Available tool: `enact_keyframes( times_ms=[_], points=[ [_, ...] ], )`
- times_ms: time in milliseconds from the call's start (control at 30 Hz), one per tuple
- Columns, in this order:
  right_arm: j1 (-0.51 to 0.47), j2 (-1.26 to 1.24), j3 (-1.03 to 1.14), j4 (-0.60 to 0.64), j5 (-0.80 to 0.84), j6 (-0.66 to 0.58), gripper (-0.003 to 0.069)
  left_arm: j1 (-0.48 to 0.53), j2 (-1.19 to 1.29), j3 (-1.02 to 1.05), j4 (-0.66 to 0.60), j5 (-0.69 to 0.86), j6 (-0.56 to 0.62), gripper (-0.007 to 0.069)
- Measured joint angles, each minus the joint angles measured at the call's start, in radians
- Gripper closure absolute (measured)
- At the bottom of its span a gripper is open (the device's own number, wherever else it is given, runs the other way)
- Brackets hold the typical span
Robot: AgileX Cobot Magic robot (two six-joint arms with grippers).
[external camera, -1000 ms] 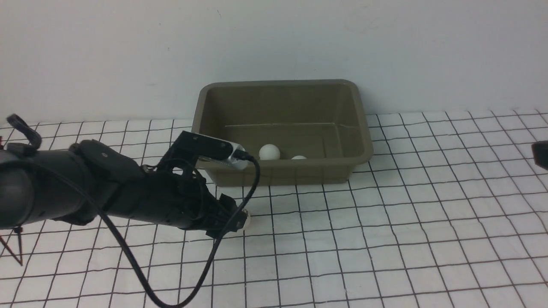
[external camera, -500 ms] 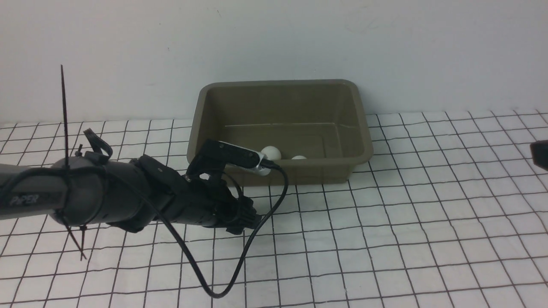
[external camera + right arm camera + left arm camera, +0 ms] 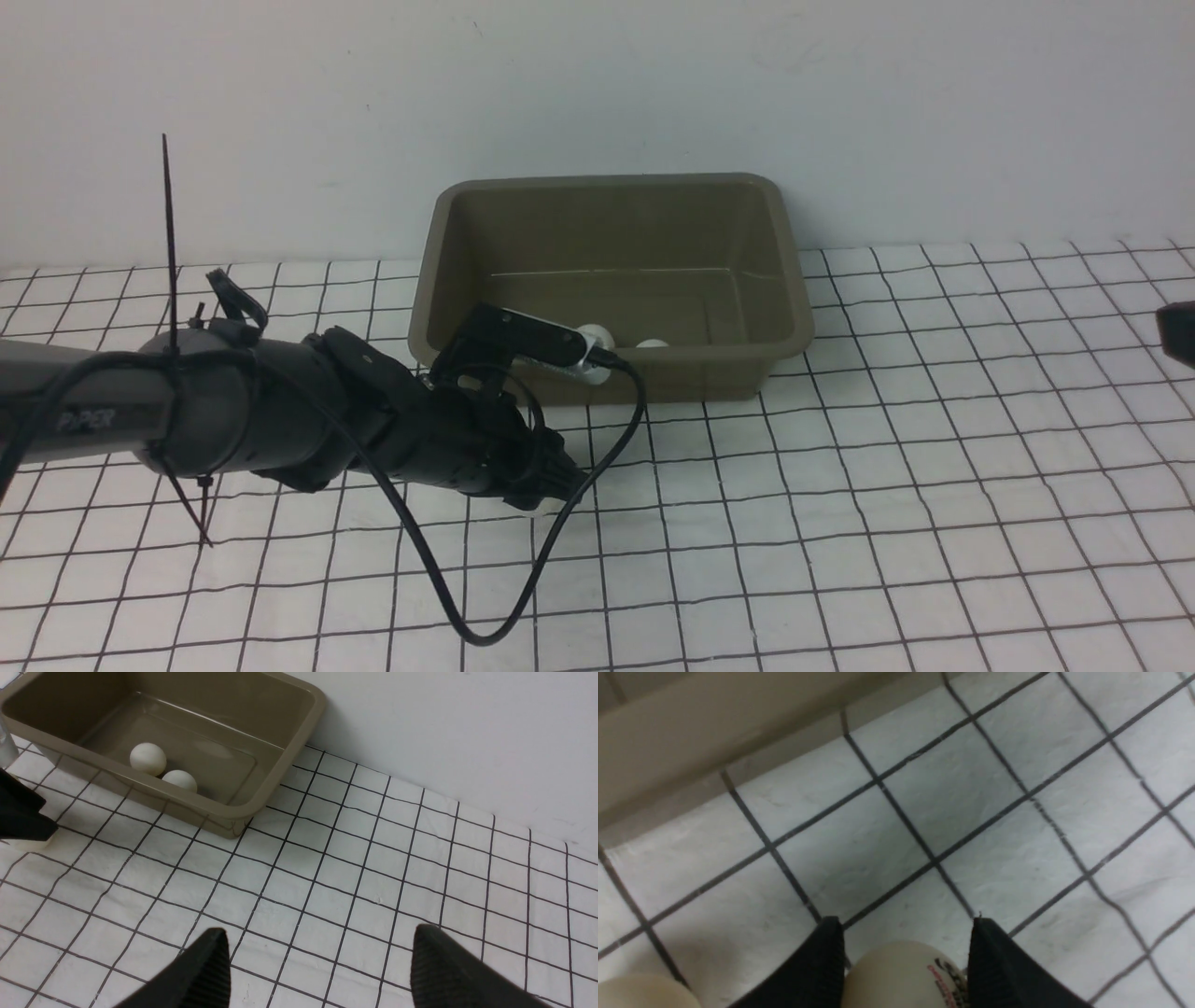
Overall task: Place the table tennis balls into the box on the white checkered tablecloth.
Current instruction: 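Reach for and grasp a ping pong ball on the table beside the basket, then drop the ball into the bin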
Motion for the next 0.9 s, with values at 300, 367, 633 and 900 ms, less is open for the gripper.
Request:
enact_keyframes(
  times_ms=[300, 367, 633, 900],
  points=[
    [0.000, 0.000, 0.000, 0.001, -0.023, 0.000, 0.0186, -0.002, -0.156, -0.022, -0.004, 0.130, 0.060, 0.0321],
    [0.000, 0.000, 0.000, 0.001, -0.021, 0.000, 0.0186, 0.001, -0.179, -0.064, -0.028, 0.113, 0.110, 0.0321],
    [0.000, 0.000, 0.000, 0.002, -0.009, 0.000, 0.0186, 0.058, -0.046, -0.219, -0.053, -0.033, 0.266, 0.0321],
    [0.000, 0.000, 0.000, 0.025, -0.006, -0.016, 0.0186, 0.114, 0.054, -0.333, -0.071, 0.052, 0.282, 0.0211]
  ],
)
